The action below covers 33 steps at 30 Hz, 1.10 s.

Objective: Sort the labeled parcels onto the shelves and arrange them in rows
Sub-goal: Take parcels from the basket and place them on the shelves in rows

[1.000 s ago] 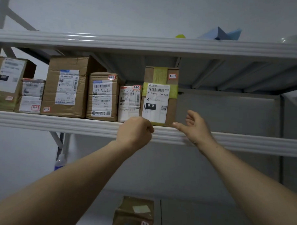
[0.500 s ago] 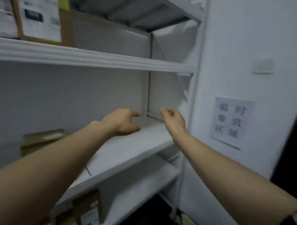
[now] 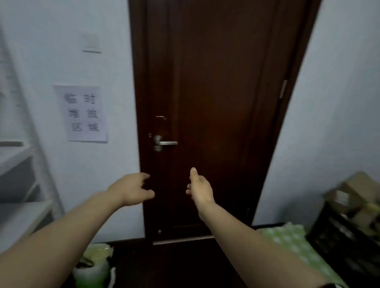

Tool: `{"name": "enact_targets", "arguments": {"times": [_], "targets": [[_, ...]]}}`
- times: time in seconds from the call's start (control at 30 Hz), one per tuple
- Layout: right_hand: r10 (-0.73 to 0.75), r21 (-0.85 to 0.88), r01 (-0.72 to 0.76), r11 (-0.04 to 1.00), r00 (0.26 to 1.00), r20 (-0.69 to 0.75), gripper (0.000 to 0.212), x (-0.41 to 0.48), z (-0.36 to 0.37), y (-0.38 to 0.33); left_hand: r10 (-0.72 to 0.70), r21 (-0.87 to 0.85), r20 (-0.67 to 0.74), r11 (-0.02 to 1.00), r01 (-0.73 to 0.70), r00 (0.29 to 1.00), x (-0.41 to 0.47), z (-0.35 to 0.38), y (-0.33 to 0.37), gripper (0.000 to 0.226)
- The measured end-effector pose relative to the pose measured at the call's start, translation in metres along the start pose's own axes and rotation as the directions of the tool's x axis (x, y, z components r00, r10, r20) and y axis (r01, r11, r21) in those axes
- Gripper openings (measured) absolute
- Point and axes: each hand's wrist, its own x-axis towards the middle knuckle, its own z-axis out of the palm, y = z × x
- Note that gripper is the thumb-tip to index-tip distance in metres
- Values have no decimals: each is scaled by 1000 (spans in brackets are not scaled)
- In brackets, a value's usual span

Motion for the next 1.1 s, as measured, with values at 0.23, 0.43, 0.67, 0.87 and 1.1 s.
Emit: {"name": "enact_targets", "arguments": {"times": [0.23,0.43,0.67,0.87,1.1], "targets": [[28,-104,-64,993,948,-318,51,-6,-273,84,307,-73,237,952,-298,922,53,143,248,67],[141,-73,-219,973,814,-563,49,-35,-464,154,480,-64,341,870,-489,809,59,254,422,69],[291,115,-285,952,715,-636,38,-24,-555,208,507,-12,291,850,-527,811,107,323,530,54],[319,194,-257,947,671,-669,26,38,-603,223,471,-42,94,882,-469,877,191,360,607,76],[318,168,-282,945,657,-684,20,117,-645,219,408,148,219,884,-443,886,274,405,677,135]]}}
